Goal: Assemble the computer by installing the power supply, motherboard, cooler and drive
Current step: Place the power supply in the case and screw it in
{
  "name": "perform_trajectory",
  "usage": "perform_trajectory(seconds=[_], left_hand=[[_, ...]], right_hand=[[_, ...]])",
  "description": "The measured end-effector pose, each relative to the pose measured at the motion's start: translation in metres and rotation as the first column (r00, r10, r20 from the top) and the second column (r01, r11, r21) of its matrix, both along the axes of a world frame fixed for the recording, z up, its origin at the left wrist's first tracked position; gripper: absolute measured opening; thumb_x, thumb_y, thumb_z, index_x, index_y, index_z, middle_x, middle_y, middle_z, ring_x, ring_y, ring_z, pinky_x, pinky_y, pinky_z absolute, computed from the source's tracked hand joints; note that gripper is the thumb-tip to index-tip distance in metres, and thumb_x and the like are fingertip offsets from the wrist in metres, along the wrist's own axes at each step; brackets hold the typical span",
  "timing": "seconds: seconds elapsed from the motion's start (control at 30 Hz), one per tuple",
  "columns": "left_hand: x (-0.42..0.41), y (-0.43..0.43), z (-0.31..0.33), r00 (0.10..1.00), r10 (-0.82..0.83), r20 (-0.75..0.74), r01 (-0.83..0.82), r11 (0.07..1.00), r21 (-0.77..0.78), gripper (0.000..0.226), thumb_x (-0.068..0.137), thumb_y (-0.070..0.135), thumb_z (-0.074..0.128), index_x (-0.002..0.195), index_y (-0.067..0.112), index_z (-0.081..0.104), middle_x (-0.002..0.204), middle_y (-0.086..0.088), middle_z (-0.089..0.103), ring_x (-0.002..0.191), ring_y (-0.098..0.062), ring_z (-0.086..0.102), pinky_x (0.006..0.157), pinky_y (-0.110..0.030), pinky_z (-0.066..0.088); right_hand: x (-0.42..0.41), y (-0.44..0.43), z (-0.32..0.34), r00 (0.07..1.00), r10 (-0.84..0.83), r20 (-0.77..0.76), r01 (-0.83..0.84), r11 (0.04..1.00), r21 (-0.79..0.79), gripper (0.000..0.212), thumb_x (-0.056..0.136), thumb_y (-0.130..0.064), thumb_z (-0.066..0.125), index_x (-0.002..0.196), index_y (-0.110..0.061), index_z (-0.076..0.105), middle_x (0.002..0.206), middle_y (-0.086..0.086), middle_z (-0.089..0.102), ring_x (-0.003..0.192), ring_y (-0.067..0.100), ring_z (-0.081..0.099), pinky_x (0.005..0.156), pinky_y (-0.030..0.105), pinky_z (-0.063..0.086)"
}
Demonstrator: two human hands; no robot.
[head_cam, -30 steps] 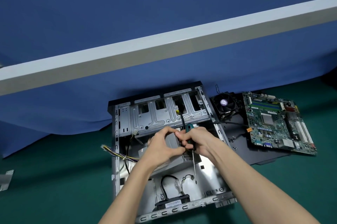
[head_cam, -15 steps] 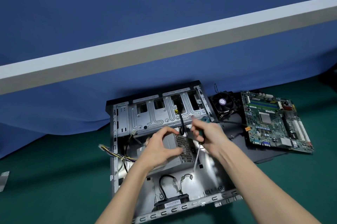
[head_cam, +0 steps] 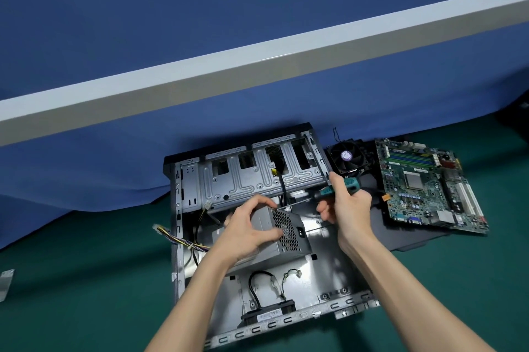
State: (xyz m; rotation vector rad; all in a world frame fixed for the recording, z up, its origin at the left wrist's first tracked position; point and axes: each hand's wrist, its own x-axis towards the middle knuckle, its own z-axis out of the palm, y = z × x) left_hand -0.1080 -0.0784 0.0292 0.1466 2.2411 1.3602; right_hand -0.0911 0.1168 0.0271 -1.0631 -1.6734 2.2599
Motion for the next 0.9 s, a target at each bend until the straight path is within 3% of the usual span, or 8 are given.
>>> perform_trajectory(seconds=[0.37,0.5,0.63,0.8,0.9], left_hand=[[0.0,-0.001,0.001,1.0,-0.011,0.002,0.011,1.0,0.007,0.039,0.067,0.033,0.082,0.095,0.043,0.058,0.115,0.033,0.054,0.118,0.014,0.04,0.113,-0.051,0.021],[0.0,-0.001,0.003,1.0,-0.015,-0.002,0.015,1.0,-0.013,0.038,0.068,0.034,0.082,0.096,0.044,0.058,0.118,0.03,0.053,0.123,-0.001,0.044,0.113,-0.053,0.019],[0.0,-0.001,0.005,1.0,-0.013,0.009,0.013,1.0,-0.001,0.037,0.068,0.034,0.082,0.095,0.043,0.058,0.12,0.029,0.053,0.124,-0.003,0.043,0.113,-0.052,0.02],[0.0,0.0,0.004,1.0,-0.016,-0.004,0.016,1.0,0.02,0.036,0.069,0.028,0.082,0.094,0.04,0.059,0.113,0.026,0.056,0.113,0.01,0.047,0.112,-0.046,0.026],[0.0,0.0,0.003,1.0,-0.013,-0.015,0.013,1.0,0.012,0.035,0.069,0.027,0.082,0.093,0.039,0.06,0.112,0.024,0.058,0.114,0.009,0.047,0.111,-0.045,0.028]], right_hand=[[-0.001,0.001,-0.003,1.0,-0.005,-0.029,0.005,1.0,-0.004,0.031,0.089,-0.03,0.066,0.069,-0.008,0.058,0.048,0.009,0.059,0.036,0.017,0.049,0.035,0.022,0.038],[0.0,-0.001,-0.005,1.0,-0.007,-0.02,0.007,1.0,-0.016,0.031,0.09,-0.028,0.066,0.069,-0.006,0.057,0.048,0.009,0.058,0.036,0.017,0.049,0.035,0.023,0.037],[0.002,0.0,-0.005,0.999,0.012,-0.042,-0.012,1.0,-0.011,0.031,0.09,-0.028,0.065,0.07,-0.006,0.058,0.049,0.009,0.059,0.036,0.017,0.049,0.036,0.023,0.038],[0.001,0.001,0.001,0.984,0.114,-0.135,-0.103,0.991,0.086,0.028,0.091,-0.021,0.064,0.069,-0.006,0.06,0.055,0.01,0.058,0.039,0.018,0.052,0.036,0.023,0.04],[0.003,0.006,0.01,0.929,0.297,-0.223,-0.256,0.947,0.193,0.018,0.09,-0.015,0.066,0.075,-0.008,0.059,0.06,0.011,0.06,0.046,0.02,0.058,0.04,0.025,0.044]])
